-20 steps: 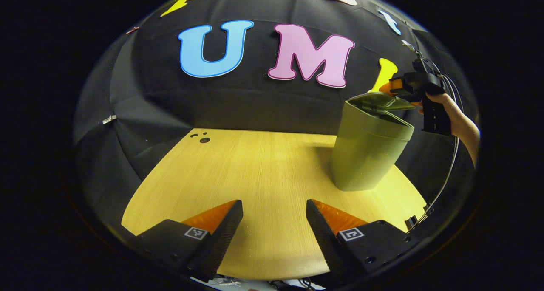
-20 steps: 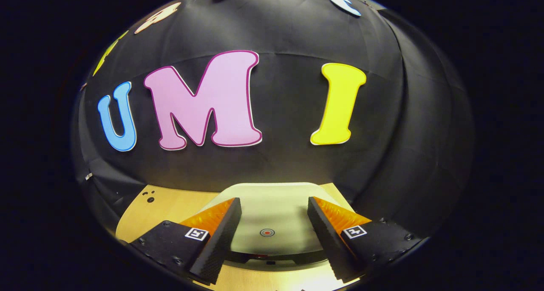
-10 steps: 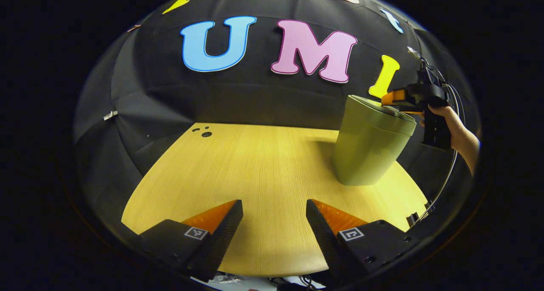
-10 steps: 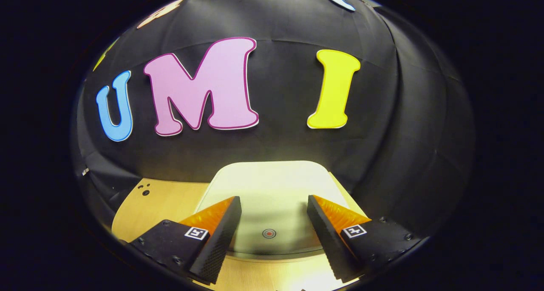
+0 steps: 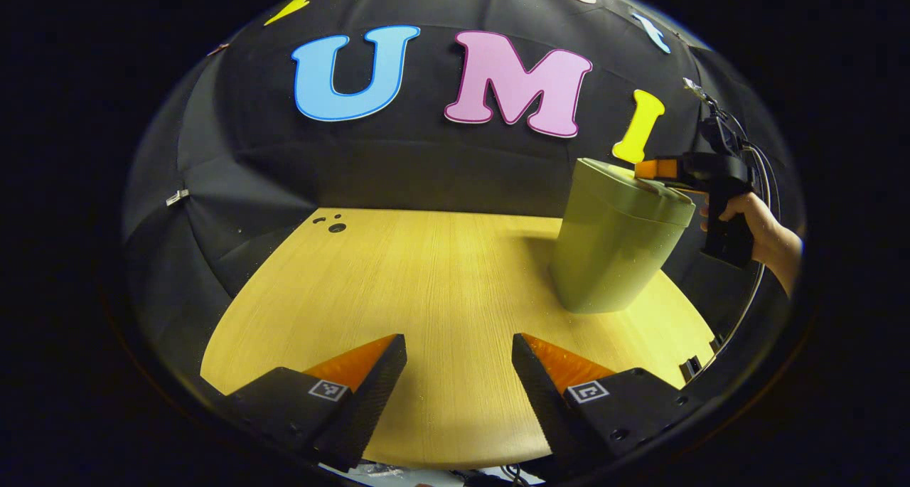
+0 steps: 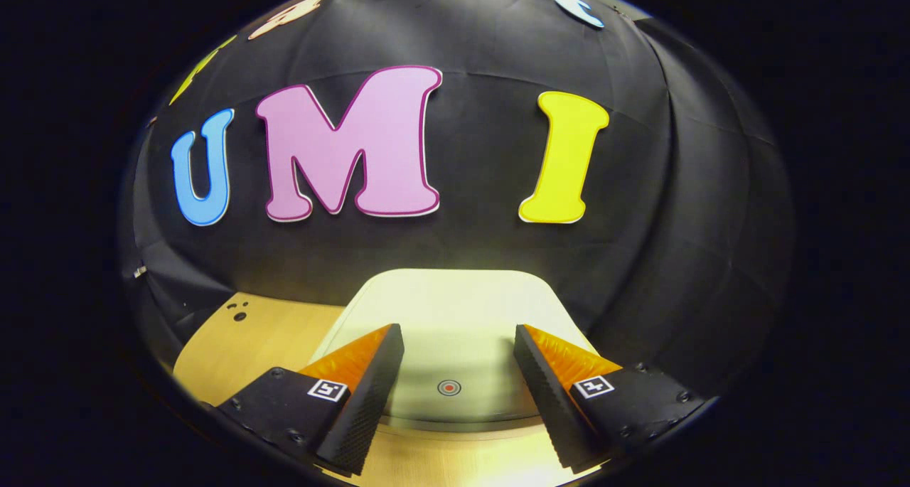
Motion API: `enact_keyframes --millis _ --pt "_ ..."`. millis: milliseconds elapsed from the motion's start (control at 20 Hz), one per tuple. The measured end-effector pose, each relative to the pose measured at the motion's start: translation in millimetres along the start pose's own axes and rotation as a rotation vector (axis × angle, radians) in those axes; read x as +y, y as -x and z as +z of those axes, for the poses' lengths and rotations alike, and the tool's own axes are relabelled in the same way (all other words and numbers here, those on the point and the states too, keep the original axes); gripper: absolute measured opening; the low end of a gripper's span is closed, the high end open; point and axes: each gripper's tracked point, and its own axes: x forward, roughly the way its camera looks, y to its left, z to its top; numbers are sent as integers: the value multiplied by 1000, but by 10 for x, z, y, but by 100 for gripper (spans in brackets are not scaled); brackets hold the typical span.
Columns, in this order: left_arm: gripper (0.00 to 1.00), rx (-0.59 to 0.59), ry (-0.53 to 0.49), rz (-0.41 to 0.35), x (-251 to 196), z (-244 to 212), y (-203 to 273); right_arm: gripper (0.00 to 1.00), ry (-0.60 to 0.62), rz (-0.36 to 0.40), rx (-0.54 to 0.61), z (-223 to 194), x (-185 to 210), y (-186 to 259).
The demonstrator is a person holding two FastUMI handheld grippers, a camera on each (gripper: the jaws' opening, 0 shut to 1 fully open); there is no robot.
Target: Press the lid of the desktop garbage bin to open it, pick up the crumpled paper on the desktop and throw it into the bin, then pick up the pop can on the desktop and drop it into the bin, and finally close the garbage bin lid.
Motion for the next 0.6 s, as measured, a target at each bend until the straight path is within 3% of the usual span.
enact_keyframes --millis 350,600 --pt "96 -57 15 -17 -65 218 37 98 -29 -7 -24 80 -21 28" --pt "96 -147 -19 -18 -80 510 225 98 -54 14 -87 248 93 360"
